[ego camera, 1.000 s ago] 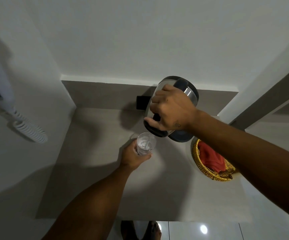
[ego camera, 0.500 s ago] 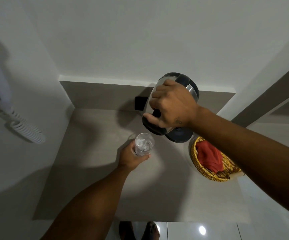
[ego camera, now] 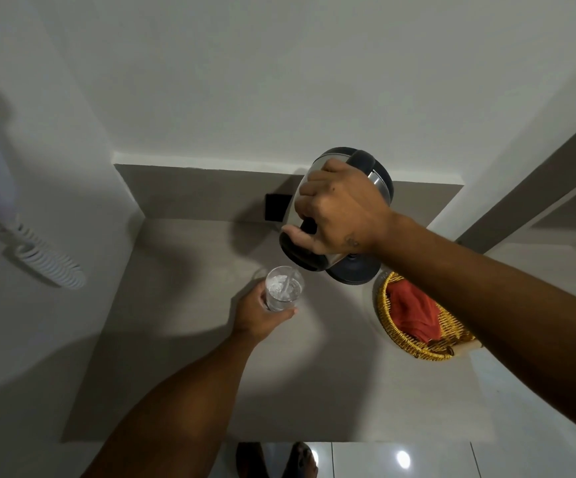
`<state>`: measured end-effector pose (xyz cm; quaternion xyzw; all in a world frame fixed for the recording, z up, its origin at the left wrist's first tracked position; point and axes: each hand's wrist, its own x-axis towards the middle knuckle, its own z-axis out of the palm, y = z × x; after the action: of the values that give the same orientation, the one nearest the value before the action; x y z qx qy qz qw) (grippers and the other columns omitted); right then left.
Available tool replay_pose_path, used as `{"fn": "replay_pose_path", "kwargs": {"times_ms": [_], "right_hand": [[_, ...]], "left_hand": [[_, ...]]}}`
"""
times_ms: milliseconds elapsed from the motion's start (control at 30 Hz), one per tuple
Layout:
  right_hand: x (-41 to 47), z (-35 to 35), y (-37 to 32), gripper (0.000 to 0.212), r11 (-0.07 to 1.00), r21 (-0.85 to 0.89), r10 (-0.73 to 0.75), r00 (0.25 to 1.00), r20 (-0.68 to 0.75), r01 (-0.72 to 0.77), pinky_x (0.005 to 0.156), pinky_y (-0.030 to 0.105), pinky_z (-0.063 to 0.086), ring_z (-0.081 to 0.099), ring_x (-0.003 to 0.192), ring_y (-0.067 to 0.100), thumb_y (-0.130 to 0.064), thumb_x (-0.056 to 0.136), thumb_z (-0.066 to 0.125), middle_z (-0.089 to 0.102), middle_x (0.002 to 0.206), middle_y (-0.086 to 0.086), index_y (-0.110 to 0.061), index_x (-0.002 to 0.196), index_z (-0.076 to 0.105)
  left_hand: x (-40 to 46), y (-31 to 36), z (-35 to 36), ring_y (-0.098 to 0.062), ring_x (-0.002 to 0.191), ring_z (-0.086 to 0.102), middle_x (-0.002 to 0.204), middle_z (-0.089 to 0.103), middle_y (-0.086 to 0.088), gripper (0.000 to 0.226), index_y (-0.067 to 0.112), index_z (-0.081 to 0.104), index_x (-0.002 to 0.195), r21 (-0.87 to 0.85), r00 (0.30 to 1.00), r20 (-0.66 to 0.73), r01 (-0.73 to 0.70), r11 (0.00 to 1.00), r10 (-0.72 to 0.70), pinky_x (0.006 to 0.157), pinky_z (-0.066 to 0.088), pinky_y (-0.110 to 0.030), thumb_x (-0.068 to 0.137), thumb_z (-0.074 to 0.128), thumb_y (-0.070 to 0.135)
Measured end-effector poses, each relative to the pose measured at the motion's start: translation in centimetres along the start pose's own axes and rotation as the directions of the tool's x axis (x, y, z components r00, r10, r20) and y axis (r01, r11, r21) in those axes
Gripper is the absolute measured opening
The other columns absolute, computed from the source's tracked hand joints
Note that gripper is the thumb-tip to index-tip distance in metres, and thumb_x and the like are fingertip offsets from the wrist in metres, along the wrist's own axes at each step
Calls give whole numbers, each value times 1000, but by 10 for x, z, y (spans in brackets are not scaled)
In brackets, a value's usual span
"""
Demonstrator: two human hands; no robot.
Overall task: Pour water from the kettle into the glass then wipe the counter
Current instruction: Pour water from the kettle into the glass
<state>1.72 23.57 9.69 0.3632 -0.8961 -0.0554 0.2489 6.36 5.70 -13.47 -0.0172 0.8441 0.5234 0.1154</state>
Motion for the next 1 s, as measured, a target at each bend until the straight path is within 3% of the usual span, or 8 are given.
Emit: {"fn": "replay_pose_path", "kwargs": {"times_ms": [133, 567, 733, 833, 900, 1000], "right_hand": [[0, 0, 0, 47, 1000, 3, 5, 1000, -2, -5, 69, 37, 39, 49, 59, 21, -48, 92, 56, 58, 60, 3, -11, 63, 61], [-7, 7, 2, 49, 997, 57, 52, 998, 22, -53, 70, 36, 39, 50, 58, 21, -50, 94, 52, 56, 59, 1, -13, 63, 61], [-17, 10, 7, 47, 967, 161, 202, 979, -3, -199, 73, 36, 43, 53, 59, 20, -52, 90, 57, 56, 59, -1, -15, 61, 62], [-34, 19, 15, 42, 894, 278, 367, 930, -8, -350, 74, 29, 38, 51, 55, 16, -50, 85, 62, 56, 58, -5, -16, 60, 62], [-48, 27, 21, 41, 812, 366, 478, 878, 29, -454, 70, 30, 44, 52, 52, 14, -50, 85, 64, 56, 56, -6, -17, 61, 63], [-72, 38, 33, 38, 589, 531, 689, 722, 63, -609, 54, 35, 51, 58, 52, 13, -46, 85, 67, 61, 57, -4, -15, 65, 68]], "left_hand": [[-1, 3, 0, -11, 93, 66, 103, 71, 4, 73, 12, 68, 123, 11, 1000, -12, -10, 1000, 11, 65, 41, 8, 58, 100, 19], [2, -2, 1, -15, 95, 72, 103, 76, 2, 68, 16, 70, 117, 8, 1000, -13, 2, 1000, -2, 67, 47, 2, 56, 100, 22], [1, 0, 1, -10, 90, 71, 100, 75, 4, 66, 15, 71, 116, -25, 1000, -11, -5, 1000, 4, 68, 48, 2, 57, 100, 17], [0, -1, 0, -10, 91, 72, 100, 74, 5, 67, 16, 69, 118, -58, 1000, -2, -12, 998, 12, 73, 50, -3, 59, 99, 11], [1, -3, 1, -11, 94, 72, 102, 76, 5, 68, 18, 69, 120, -69, 1000, 0, -16, 997, 16, 76, 52, -8, 58, 99, 12], [1, -2, 1, -12, 95, 70, 102, 73, 4, 69, 15, 68, 121, -55, 1000, 3, -9, 998, 10, 71, 48, 1, 59, 99, 13]]}}
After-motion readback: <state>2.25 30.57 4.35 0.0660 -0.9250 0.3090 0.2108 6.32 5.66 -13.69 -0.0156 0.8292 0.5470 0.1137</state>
